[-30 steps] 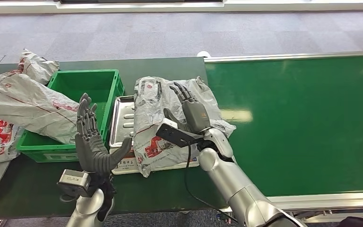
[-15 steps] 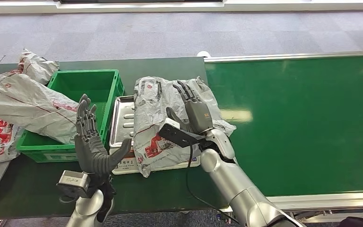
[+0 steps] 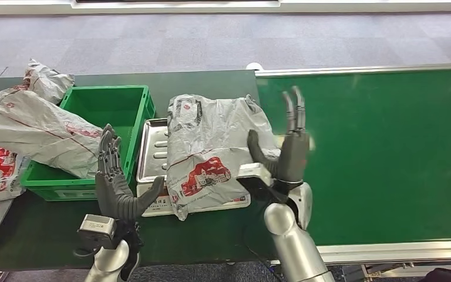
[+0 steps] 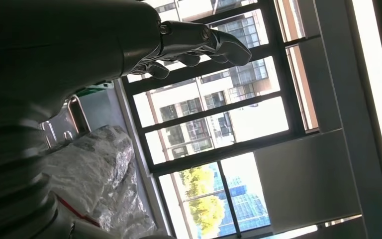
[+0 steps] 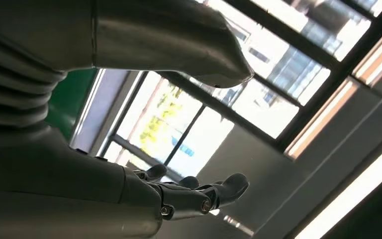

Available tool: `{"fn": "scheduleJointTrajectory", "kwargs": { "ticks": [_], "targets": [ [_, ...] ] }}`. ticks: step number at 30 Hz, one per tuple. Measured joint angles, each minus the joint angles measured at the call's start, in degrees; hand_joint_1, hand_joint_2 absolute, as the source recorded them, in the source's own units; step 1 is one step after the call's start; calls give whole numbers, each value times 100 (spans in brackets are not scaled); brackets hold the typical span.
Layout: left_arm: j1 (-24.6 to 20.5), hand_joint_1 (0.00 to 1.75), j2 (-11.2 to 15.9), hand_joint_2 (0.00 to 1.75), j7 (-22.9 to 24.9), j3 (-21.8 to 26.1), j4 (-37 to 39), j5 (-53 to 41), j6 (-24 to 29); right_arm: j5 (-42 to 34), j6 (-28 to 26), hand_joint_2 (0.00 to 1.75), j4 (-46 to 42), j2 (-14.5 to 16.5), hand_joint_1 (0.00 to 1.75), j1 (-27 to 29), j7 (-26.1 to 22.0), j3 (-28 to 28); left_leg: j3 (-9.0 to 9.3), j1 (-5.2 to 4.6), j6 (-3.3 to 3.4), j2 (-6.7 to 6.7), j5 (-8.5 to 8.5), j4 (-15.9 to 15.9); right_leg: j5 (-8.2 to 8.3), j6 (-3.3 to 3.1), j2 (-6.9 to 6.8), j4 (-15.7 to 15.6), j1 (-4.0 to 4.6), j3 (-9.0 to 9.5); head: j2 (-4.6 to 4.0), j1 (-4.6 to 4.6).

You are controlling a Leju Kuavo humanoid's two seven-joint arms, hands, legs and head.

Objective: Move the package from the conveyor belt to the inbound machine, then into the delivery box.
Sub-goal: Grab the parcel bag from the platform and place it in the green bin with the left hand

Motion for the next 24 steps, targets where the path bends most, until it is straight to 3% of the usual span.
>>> {"fn": "scheduleJointTrajectory", "kwargs": {
  "ticks": [3, 7, 15, 24],
  "targets": [
    [46, 0, -15, 175, -1, 22, 1, -2, 25, -419, 1, 175, -966, 26, 0, 431, -14, -410, -1, -4, 2, 4, -7, 0, -4, -2, 1, -1, -5, -2, 0, 1],
    [59, 0, -85, 175, -1, 53, -2, -5, 23, -448, 19, 175, -1516, 10, 0, 670, -18, -756, 1, -7, 3, 6, -7, 0, -1, 2, 6, -3, -7, -3, 0, 1],
    [108, 0, -229, 175, -1, 119, -22, -69, -49, -451, 22, 175, -2127, -20, 0, 961, -23, -1117, 3, -6, 4, 6, -1, 0, 3, 4, 6, 0, -6, -2, 0, 1],
    [150, 0, -325, 175, -1, 181, -108, -116, -30, -347, 24, 175, -2202, -29, 0, 1056, -24, -1205, 2, -6, 4, 6, -1, 0, 3, 4, 5, 1, -7, -2, 0, 1]
  ]
}}
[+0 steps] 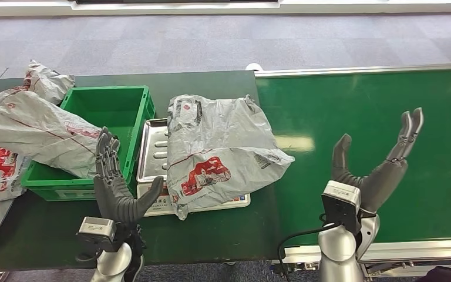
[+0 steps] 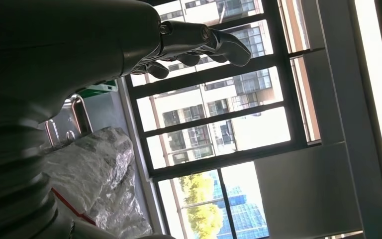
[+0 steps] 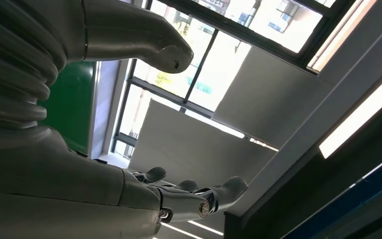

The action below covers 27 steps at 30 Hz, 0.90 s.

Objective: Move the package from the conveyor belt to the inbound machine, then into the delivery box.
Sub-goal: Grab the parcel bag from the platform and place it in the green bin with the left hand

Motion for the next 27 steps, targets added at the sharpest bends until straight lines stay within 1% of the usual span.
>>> {"fn": "scheduleJointTrajectory", "kwargs": {
  "ticks": [17, 27],
  "targets": [
    [170, 0, -140, 175, 0, 143, -119, -154, -60, 92, 7, 175, 29, -7, 0, 127, 2, -37, -1, 0, 0, -1, 0, 0, 0, 0, -1, 0, 0, 1, 0, 0],
    [195, 0, -154, 175, 0, 145, -154, -176, -37, 101, 7, 175, 47, -9, 0, 148, 1, -36, -1, 0, 0, -1, 0, 0, 0, 0, -2, 0, 0, 2, 0, 0]
  ]
}}
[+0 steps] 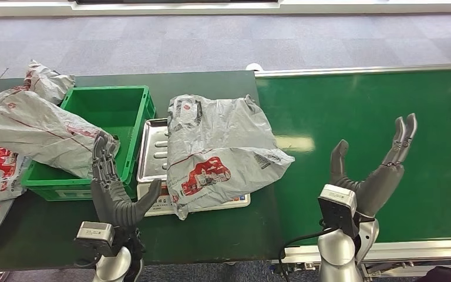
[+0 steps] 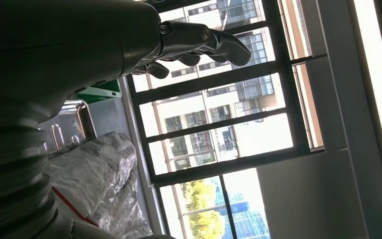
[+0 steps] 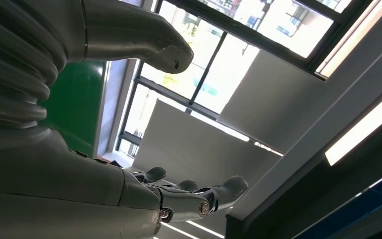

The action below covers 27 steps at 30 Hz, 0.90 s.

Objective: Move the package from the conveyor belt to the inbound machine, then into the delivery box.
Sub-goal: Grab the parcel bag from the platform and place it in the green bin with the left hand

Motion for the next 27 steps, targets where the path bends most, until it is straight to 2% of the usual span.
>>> {"fn": "scheduleJointTrajectory", "kwargs": {
  "ticks": [7, 11, 15, 19, 23, 24, 27],
  "targets": [
    [10, 0, -1, 175, 24, 0, -15, -73, -27, 5, 0, 175, 5, 0, 0, -1, -1, 4, 0, 0, 0, 0, 0, 0, 0, 0, 0, 0, 0, -1, 0, 0],
    [-162, 0, 9, 175, 477, 0, 258, -1162, -33, 7, 0, 175, 8, 0, 0, 15, -2, 15, 0, 0, 0, -1, 0, 0, 0, 0, -1, -1, 0, -2, 0, 0],
    [-758, 0, 57, 175, 1076, -2, 1066, -2572, -473, 3, 0, 175, 25, 0, 0, 27, -7, 115, 1, 0, 2, 0, 6, 0, 6, 2, -1, 0, 0, -1, 0, 1],
    [-1142, 0, 90, 175, 1275, -15, 1655, -2999, -699, -8, 0, 175, 54, 0, 0, 32, -14, 195, 1, -1, 1, 9, 13, 0, 17, -4, 11, 1, 0, -9, 0, -2],
    [-1765, 0, 214, 175, 1846, -349, 2540, -3822, -1735, -87, 1, 175, 127, -1, 0, 5, -14, 314, -10, -2, 9, -11, 32, 0, 18, -3, -18, 1, -1, -8, 0, 0],
    [-1922, 0, 239, 175, 1875, -457, 2836, -3964, -1884, -101, 2, 175, 155, -2, 0, -4, -15, 346, -12, -2, 8, -8, 33, 0, 19, -3, -17, 1, -1, -10, 0, 0],
    [-2372, 0, 247, 175, 1747, -640, 3729, -4185, -1885, -148, 2, 175, 222, -2, 0, -17, -14, 388, -13, -3, 8, -4, 35, 0, 23, -3, -9, 2, -1, -13, 0, 0]
  ]
}}
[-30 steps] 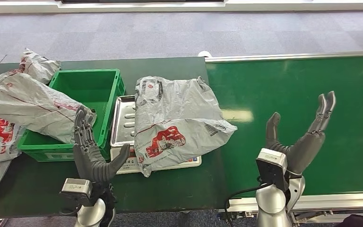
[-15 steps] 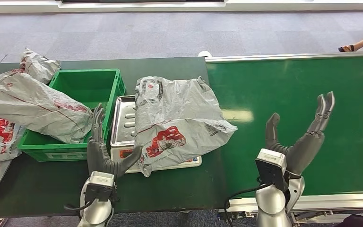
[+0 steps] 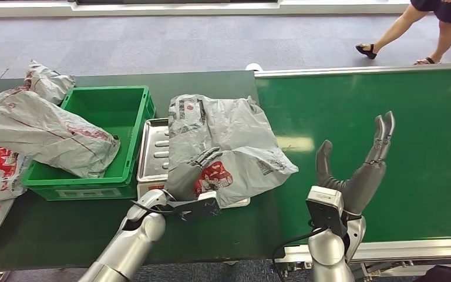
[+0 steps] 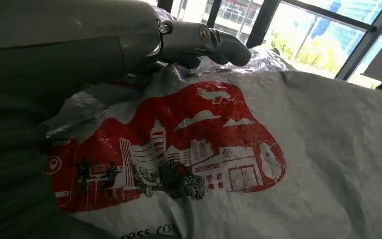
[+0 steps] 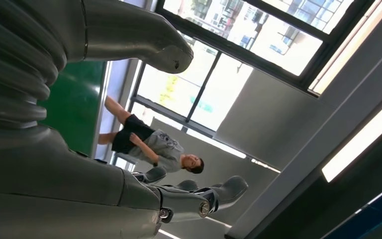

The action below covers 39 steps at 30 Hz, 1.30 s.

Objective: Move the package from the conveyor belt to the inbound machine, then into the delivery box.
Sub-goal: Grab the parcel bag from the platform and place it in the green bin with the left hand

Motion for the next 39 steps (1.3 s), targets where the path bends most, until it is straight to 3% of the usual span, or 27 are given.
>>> {"fn": "scheduleJointTrajectory", "kwargs": {
  "ticks": [8, 12, 27, 32, 35, 39],
  "targets": [
    [-918, 0, -97, 175, -204, -308, 1898, -410, -156, -109, -1, 175, 89, -2, 0, -14, 1, 30, 7, 0, 1, -12, 3, 0, 0, 1, -12, 0, -1, 17, 0, 0],
    [-1184, 173, -139, 175, -223, -411, 2334, -516, -229, -124, -2, 175, 93, -2, 0, -12, 2, 19, 14, 0, 3, -13, 3, 0, -1, 3, -14, -1, -1, 26, 0, 0],
    [-1574, 175, -191, 175, -606, -494, 2678, -69, -76, -16, -6, 175, 67, -3, 0, 44, 96, -145, 21, -1, 1, -9, 15, 0, 17, 6, -13, 1, -2, 28, 0, -1],
    [-1449, 175, -175, 175, -1588, -166, 2396, 1152, -1105, -5, -4, 175, 71, -3, 0, 50, 128, -195, 8, -1, 0, -11, 15, 0, 15, 5, -12, 2, -1, 14, 0, -1],
    [-1251, 175, -141, 175, -1728, -19, 1838, 1985, -1763, -2, -5, 175, 74, -3, 0, 56, 136, -235, -3, -1, -1, -8, 14, 0, 15, 5, -8, 3, -1, 2, 0, 0],
    [-1043, 174, -72, 175, -1751, 83, 1072, 2727, -2214, -1, -5, 175, 80, -4, 0, 65, 126, -286, -12, -1, -1, -9, 14, 0, 15, 5, -8, 2, -1, -6, 0, 1]
  ]
}}
